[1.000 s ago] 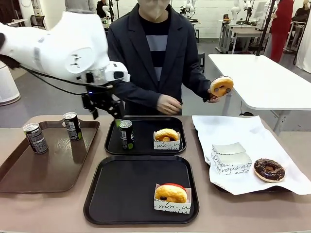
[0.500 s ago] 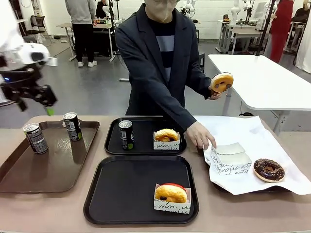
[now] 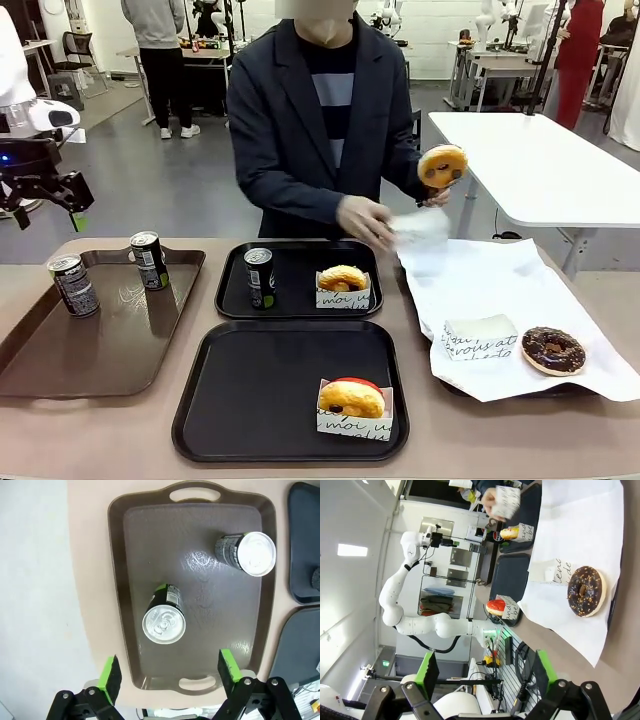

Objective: Set up donuts and drinks on trays.
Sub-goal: Pick up one Pepsi coke from the Handle tray and place it on the Flat Tray without a Pepsi coke.

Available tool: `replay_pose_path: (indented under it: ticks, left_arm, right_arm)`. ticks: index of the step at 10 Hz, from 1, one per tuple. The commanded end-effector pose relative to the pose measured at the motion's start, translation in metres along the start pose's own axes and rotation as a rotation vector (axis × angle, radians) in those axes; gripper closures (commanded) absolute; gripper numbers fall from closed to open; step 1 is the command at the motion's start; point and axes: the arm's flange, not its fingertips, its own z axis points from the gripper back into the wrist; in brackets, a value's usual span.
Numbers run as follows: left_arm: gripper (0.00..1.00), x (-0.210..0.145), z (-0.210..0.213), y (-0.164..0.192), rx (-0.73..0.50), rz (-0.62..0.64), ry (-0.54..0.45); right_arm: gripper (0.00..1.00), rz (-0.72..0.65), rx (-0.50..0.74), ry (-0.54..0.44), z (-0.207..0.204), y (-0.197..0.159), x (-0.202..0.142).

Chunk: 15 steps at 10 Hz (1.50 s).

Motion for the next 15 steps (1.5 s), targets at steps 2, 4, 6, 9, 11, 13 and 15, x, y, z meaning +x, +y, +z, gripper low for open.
replay_pose_path:
  ticks: [2,4,6,9,11,13,15]
  left_arm:
    - [0.00,-0.025,0.010,0.001,-0.001,-0.008,-0.038]
    - [0.00,-0.025,0.010,0.001,-0.001,-0.008,-0.038]
    - [0.00,-0.018,0.002,0.005,-0.026,0.019,-0.028]
    - [0.00,-0.022,-0.040,0.008,-0.012,0.038,-0.040]
    - [0.00,-0.023,-0.058,0.006,-0.031,0.020,-0.027]
    - [0.00,-0.022,-0.068,0.005,-0.048,0.020,-0.039]
    - [0.00,-0.018,-0.074,0.007,-0.050,0.023,-0.043]
  right_arm:
    - [0.00,0.007,0.007,-0.002,0.000,0.001,0.000]
    - [0.00,0.007,0.007,-0.002,0.000,0.001,0.000]
    - [0.00,0.007,0.007,-0.002,0.000,0.001,0.000]
    - [0.00,0.007,0.007,-0.002,0.000,0.001,0.000]
    - [0.00,0.007,0.007,-0.002,0.000,0.001,0.000]
    - [0.00,0.007,0.007,-0.002,0.000,0.001,0.000]
    - [0.00,0.007,0.007,-0.002,0.000,0.001,0.000]
